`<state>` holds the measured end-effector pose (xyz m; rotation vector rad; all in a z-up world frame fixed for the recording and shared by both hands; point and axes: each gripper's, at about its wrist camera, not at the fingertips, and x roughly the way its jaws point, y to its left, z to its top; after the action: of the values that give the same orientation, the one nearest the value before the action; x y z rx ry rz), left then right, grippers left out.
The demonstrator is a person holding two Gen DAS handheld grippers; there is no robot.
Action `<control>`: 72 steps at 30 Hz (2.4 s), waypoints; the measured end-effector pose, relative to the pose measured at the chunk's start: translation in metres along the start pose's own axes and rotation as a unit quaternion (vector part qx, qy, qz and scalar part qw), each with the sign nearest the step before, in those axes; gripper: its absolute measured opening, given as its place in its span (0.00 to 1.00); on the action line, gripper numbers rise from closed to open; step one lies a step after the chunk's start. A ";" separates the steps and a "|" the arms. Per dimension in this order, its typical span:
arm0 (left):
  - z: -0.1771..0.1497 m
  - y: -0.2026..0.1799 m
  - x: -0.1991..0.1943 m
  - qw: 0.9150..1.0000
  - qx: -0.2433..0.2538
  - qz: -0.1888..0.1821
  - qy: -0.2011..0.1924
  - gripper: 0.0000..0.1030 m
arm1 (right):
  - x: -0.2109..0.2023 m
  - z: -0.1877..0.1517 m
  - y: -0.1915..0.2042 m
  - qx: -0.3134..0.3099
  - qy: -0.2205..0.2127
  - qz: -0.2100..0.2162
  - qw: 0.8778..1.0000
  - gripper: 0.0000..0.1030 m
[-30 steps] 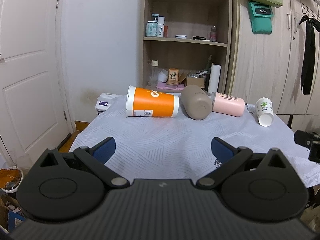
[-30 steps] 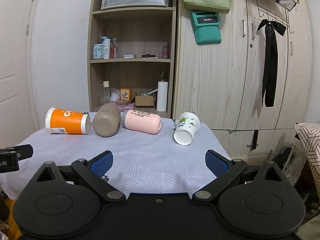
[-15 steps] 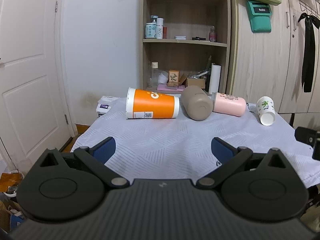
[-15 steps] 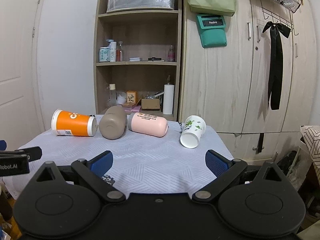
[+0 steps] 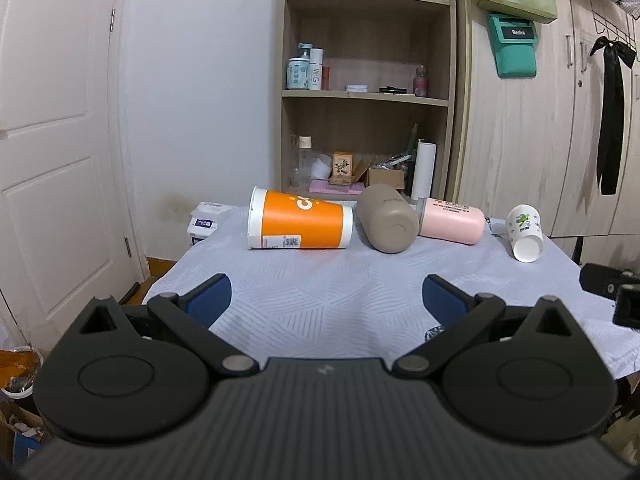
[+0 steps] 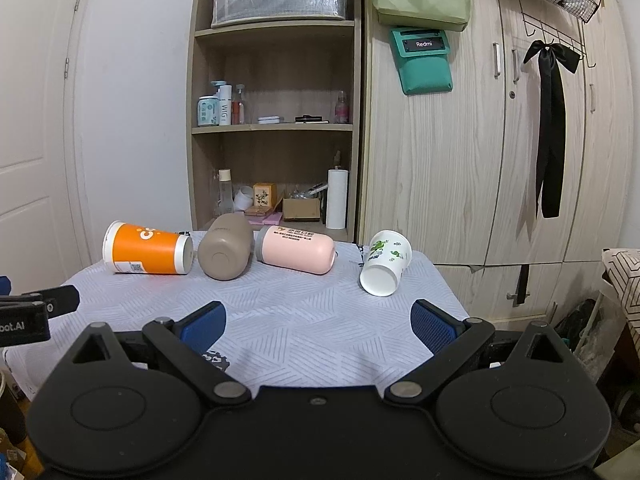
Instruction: Flip cup upright
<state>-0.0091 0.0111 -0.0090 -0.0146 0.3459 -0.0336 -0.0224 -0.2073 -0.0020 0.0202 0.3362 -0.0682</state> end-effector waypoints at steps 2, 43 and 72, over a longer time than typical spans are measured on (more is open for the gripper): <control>0.000 0.000 -0.001 1.000 0.001 0.000 -0.002 1.00 | 0.000 0.000 0.000 0.000 0.000 -0.001 1.000 0.98; 0.086 -0.127 0.156 0.965 0.037 -0.193 0.173 1.00 | 0.126 0.023 -0.110 0.047 0.120 0.121 0.984 0.97; 0.087 -0.162 0.284 0.938 -0.079 -0.228 0.249 0.99 | 0.280 0.024 -0.146 0.167 0.173 0.124 0.963 0.88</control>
<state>0.2828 -0.1597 -0.0203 -0.2491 0.8478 -0.4766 0.2389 -0.3718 -0.0730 0.4128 0.6662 0.1294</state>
